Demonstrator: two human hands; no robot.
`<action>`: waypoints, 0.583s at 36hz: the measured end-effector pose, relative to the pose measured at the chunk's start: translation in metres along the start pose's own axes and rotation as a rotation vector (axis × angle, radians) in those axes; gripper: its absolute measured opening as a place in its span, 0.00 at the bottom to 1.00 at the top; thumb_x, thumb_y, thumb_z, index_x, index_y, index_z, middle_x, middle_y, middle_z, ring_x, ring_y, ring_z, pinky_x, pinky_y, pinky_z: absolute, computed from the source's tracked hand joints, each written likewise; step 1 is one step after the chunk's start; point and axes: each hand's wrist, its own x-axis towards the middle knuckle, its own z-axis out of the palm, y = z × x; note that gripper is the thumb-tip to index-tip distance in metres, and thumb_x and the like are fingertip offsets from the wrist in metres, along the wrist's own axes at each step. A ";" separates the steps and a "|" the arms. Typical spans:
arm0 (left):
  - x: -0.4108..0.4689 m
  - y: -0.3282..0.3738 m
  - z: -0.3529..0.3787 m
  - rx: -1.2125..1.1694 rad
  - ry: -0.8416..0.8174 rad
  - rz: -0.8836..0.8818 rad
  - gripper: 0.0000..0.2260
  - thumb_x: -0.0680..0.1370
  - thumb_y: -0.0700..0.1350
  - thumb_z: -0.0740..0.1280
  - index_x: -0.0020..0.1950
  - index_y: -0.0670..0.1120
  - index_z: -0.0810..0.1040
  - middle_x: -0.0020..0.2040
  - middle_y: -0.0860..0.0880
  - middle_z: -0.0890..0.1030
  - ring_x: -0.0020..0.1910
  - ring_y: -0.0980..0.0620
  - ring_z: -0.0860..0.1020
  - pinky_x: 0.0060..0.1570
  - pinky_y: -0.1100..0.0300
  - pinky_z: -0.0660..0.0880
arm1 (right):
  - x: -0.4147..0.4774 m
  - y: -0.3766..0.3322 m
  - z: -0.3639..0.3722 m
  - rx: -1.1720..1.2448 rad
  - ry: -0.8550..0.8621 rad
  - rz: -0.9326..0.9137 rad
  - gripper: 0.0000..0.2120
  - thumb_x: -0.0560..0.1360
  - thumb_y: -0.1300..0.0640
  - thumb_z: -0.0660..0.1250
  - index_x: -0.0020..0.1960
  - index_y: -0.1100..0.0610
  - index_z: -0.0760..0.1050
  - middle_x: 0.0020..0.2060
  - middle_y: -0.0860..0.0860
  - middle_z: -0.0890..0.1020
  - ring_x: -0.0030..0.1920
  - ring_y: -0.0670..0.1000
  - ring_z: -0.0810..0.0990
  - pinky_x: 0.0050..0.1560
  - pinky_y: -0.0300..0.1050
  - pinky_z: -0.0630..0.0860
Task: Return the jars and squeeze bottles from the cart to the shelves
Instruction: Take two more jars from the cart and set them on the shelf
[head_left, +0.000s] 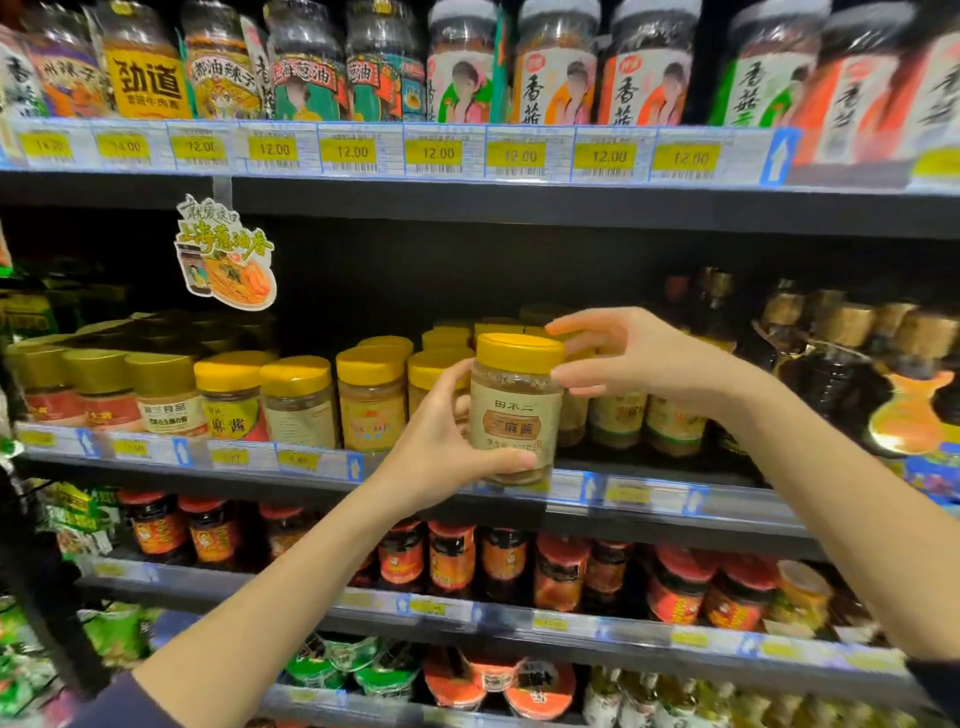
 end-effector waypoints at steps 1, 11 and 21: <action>0.002 0.001 0.005 0.001 -0.010 0.007 0.46 0.59 0.50 0.78 0.71 0.54 0.58 0.58 0.56 0.77 0.57 0.62 0.78 0.52 0.67 0.77 | 0.000 0.001 0.000 -0.038 0.011 0.002 0.45 0.52 0.35 0.75 0.66 0.47 0.71 0.59 0.48 0.78 0.58 0.47 0.79 0.54 0.46 0.80; 0.012 0.009 0.039 0.029 -0.057 0.048 0.36 0.63 0.44 0.79 0.66 0.54 0.65 0.51 0.61 0.78 0.49 0.70 0.78 0.45 0.73 0.75 | -0.007 0.004 -0.009 -0.151 0.062 0.015 0.31 0.56 0.38 0.75 0.54 0.53 0.78 0.47 0.49 0.83 0.46 0.46 0.82 0.36 0.38 0.76; 0.017 0.012 0.041 0.080 -0.067 0.103 0.37 0.65 0.47 0.78 0.69 0.52 0.65 0.57 0.60 0.77 0.58 0.60 0.77 0.57 0.63 0.76 | -0.006 0.001 -0.020 -0.169 0.064 -0.022 0.39 0.51 0.36 0.72 0.57 0.55 0.77 0.49 0.51 0.82 0.49 0.49 0.82 0.42 0.48 0.83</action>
